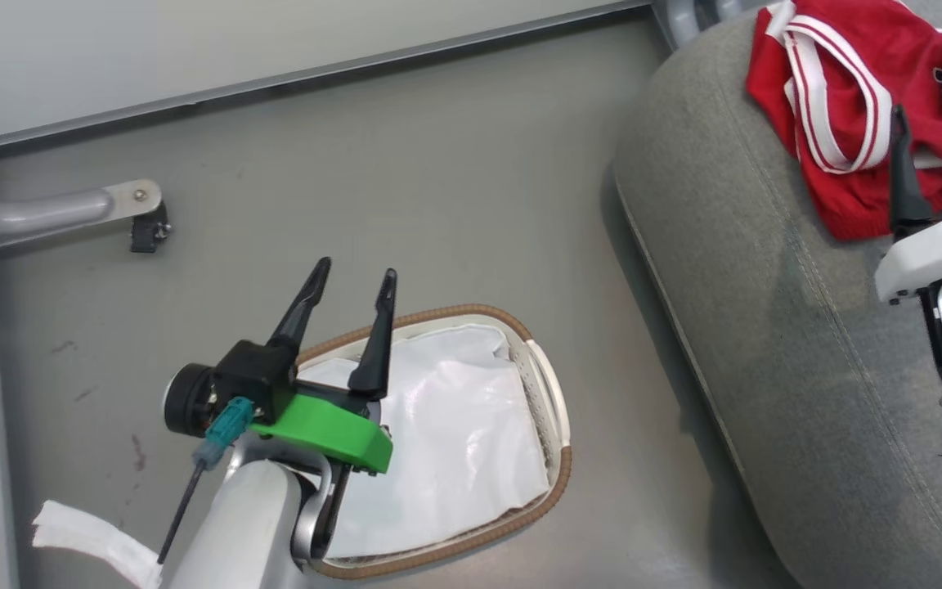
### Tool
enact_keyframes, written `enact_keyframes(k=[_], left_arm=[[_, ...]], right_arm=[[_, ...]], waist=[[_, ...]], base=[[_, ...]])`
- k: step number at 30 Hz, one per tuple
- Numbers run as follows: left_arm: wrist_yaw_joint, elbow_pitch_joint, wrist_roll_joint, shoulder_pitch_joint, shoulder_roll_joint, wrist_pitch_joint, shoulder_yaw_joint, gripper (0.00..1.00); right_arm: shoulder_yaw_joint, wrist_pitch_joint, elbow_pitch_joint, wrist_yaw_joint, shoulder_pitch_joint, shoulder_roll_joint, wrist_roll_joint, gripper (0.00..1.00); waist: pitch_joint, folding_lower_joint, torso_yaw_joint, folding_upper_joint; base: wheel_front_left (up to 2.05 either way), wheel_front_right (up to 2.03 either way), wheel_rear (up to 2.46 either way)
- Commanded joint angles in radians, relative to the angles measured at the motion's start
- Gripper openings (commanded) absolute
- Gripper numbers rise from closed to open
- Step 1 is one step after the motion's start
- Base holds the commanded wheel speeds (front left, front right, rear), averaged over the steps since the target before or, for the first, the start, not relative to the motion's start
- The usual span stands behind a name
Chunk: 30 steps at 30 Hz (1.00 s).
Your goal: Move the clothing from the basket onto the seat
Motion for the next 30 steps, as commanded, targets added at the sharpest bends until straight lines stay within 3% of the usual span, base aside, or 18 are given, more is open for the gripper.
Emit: enact_keyframes(k=[1,9,15,30], left_arm=[[0.008,-0.01,0.008,0.026,0.0,0.0,0.027,1.0],[0.039,-0.044,0.022,0.133,-0.007,0.0,0.191,1.0],[0.051,-0.047,0.005,0.216,-0.008,0.0,0.262,1.0],[0.035,-0.035,-0.032,0.334,-0.008,0.0,0.266,1.0]], right_arm=[[0.012,-0.003,0.0,-0.001,-0.001,0.007,0.007,1.0],[0.132,-0.003,-0.011,-0.001,0.082,0.111,0.035,1.0],[0.157,-0.003,-0.051,-0.001,0.19,0.179,0.065,1.0],[0.208,-0.002,-0.123,-0.001,0.426,0.198,0.183,1.0]], waist=[[-0.086,0.0,0.093,-0.0001],[-0.157,0.0,0.174,-0.0001],[-0.196,0.0,0.196,-0.0001],[-0.257,0.0,0.204,-0.0001]], base=[[0.0,0.0,0.0],[0.0,0.0,0.0],[0.0,0.0,0.0],[0.0,0.0,0.0]])
